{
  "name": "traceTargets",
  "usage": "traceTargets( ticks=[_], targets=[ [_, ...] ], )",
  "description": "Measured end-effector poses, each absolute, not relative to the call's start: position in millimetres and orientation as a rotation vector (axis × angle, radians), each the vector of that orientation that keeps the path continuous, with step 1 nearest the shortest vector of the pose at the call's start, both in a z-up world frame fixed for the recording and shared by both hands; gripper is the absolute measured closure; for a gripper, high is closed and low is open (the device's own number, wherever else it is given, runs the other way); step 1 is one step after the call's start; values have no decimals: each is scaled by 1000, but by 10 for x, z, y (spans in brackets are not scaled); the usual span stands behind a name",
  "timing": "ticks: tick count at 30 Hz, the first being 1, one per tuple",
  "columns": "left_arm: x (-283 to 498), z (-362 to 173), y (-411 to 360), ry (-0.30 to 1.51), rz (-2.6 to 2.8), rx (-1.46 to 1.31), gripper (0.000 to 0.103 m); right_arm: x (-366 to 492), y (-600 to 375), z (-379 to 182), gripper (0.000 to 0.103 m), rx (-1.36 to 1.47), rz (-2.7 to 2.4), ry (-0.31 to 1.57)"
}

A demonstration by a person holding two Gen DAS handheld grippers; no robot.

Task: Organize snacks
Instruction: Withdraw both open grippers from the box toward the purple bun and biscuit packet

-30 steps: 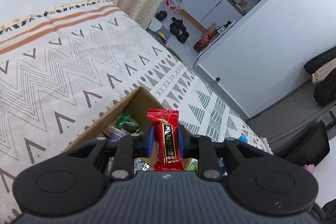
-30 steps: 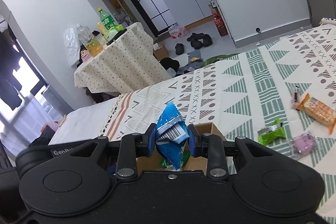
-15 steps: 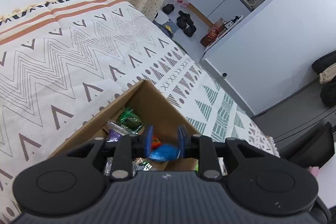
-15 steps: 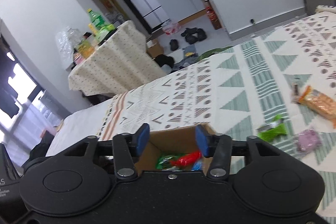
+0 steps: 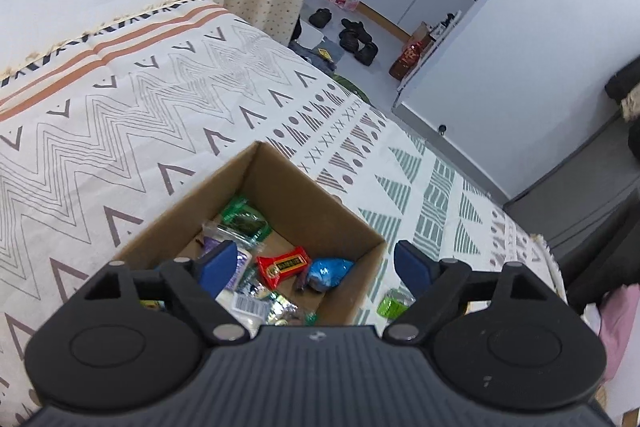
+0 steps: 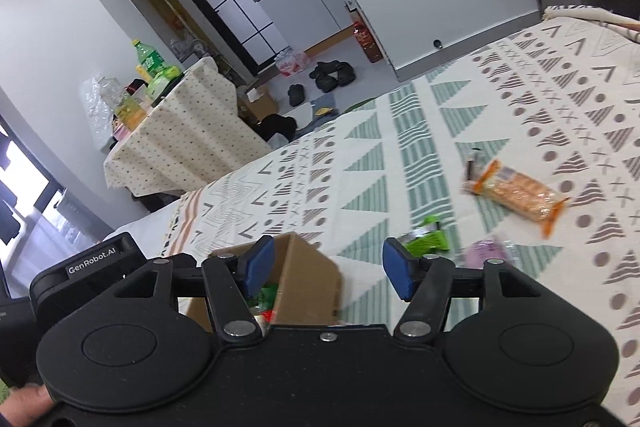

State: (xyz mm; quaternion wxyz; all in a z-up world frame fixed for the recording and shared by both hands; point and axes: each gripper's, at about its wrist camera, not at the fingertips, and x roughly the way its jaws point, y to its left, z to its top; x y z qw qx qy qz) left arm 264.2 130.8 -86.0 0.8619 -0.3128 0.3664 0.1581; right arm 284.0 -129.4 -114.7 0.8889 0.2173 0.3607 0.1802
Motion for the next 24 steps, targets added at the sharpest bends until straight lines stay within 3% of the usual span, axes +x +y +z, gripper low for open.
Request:
traceTargets(
  ticks=[12,24],
  targets=[
    [2746,-834,611,775,155,-503,9,2756,-1944,-1244,24,432,316,732],
    [2887,-1001,191,831,86,-451,9,2796,-2455,-1676,24,428,290,714]
  ],
)
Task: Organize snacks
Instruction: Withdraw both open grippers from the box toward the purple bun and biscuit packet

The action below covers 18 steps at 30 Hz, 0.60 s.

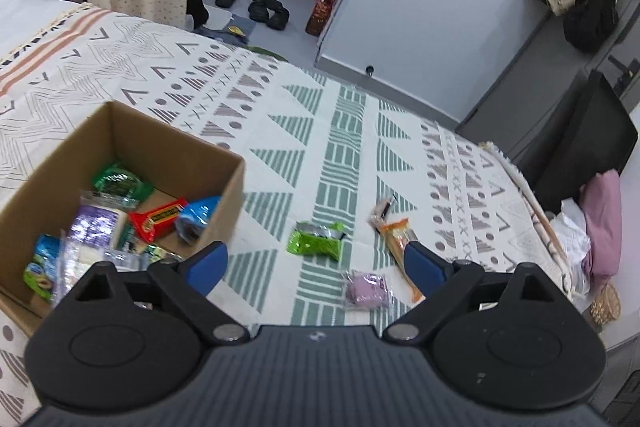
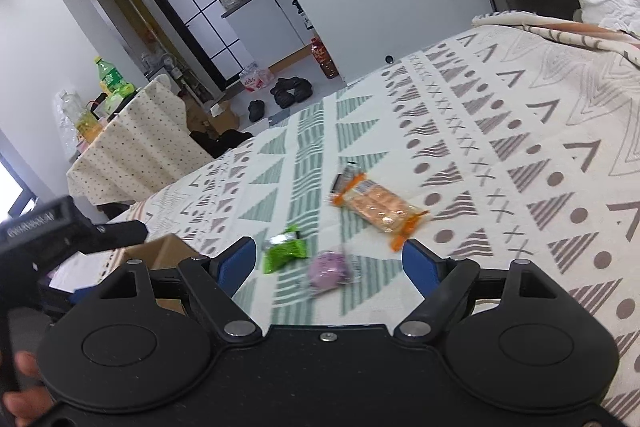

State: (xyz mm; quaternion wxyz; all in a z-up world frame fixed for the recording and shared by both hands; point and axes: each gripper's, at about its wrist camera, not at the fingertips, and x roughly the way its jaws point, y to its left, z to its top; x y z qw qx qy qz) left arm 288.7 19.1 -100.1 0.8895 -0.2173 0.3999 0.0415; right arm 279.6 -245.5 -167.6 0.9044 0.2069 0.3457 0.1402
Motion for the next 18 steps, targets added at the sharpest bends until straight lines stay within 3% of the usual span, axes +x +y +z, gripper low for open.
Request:
traceTargets(
  ticks=[18],
  targets=[
    [3473,-1679,-459,970,24,-401,9,3276,-2729,-2141,25,427,284,750]
  ],
)
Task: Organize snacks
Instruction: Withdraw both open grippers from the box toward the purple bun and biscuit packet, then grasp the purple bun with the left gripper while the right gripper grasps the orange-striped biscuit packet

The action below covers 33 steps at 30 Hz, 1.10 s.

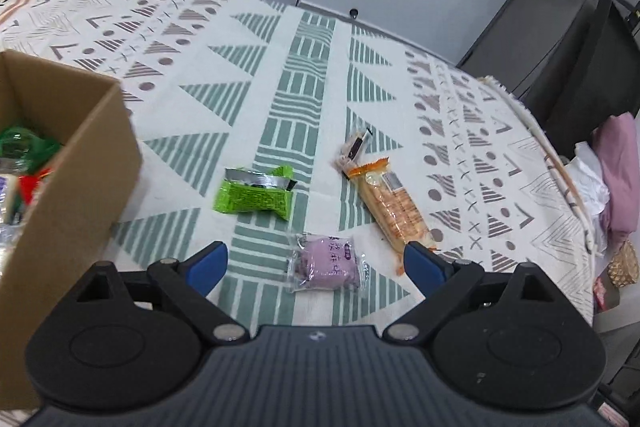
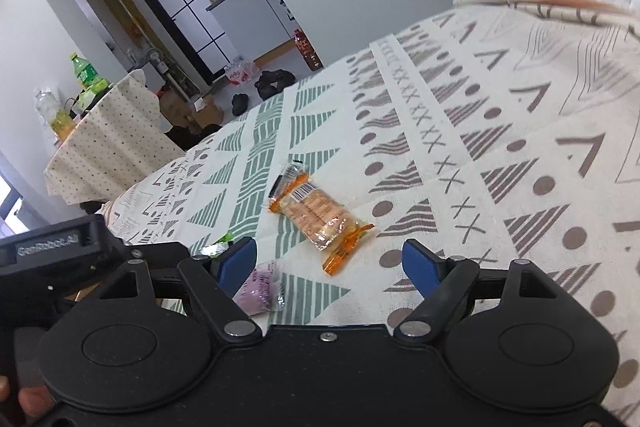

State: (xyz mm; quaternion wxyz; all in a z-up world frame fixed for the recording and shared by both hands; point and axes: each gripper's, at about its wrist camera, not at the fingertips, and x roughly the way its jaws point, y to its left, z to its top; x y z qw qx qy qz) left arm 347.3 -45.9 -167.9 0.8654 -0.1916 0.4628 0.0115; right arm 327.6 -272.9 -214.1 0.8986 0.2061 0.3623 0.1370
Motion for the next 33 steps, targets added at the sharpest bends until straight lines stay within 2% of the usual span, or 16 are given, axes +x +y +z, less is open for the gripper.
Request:
traceTargets(
  ticks=[6,13,17,18,19,21,33],
  targets=[
    [3690,-1894,-588,1009,21,-408,12,3441,-2732,-2244,28,398,299,761],
    [3851,-2124,-606,1089,9,-452,26,3554,-2737,-2372,28,357,291,778],
    [3874,-2175,-639,1087,5,-418,28,3555,-2725,-2452,28,338,280,791],
    [3883,-2180,-640,1088,5,-410,35,3561,-2724,-2457,28,335,280,790],
    [3891,-2186,-647,1094,15,-383,47,3568,-2708,-2457,28,322,280,787],
    [3877,-2179,-671,1096,31,-319,59,3570,-2661,-2450,28,306,294,771],
    [3804,-2080,-386,1074,98,-345,62,3679,-2418,-2455,28,181,308,736]
  ],
)
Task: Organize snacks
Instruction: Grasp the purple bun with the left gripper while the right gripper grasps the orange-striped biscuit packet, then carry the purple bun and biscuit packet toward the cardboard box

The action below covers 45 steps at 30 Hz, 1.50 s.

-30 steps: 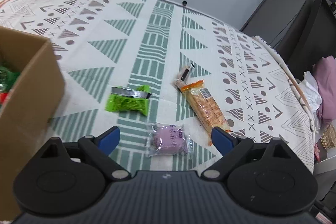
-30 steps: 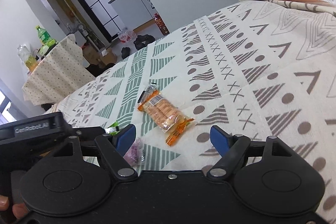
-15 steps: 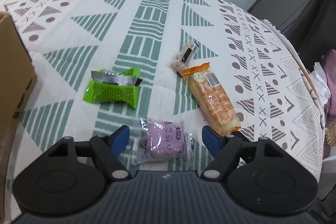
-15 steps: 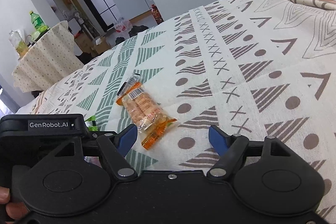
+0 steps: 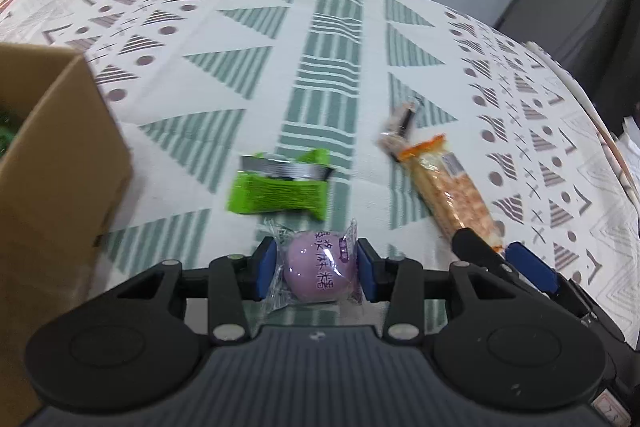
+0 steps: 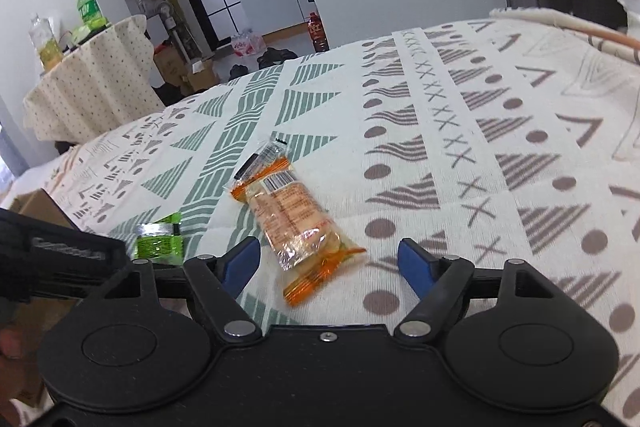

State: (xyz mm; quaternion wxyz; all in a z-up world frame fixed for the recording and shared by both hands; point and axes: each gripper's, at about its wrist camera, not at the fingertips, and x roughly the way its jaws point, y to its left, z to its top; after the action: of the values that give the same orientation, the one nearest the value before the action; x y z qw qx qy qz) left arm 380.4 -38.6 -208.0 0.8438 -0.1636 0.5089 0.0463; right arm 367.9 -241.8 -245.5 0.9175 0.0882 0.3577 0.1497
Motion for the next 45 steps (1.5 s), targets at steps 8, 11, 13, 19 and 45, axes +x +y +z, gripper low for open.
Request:
traceTargets(
  ticks=[8,11,13,19,45],
  targets=[
    [3719,-1993,-182,1054,134,-380,61,3769,-2227,-2466,25,78,359,715],
    [3659,-1974,-133,1057,139,-397,61,3785,-2155,-2480,32,29,382,718],
    [3626,-1959,-122,1056,138,-403,62,3757,-2123,-2488,55,-8,377,739],
    [3485,-1840,-122,1043,120,-429,62,3503,-2264,-2360,70,-9,342,813],
    [2767,-973,-28,851,39,-444,62,2533,-2237,-1286,71,202,299,736]
  ],
)
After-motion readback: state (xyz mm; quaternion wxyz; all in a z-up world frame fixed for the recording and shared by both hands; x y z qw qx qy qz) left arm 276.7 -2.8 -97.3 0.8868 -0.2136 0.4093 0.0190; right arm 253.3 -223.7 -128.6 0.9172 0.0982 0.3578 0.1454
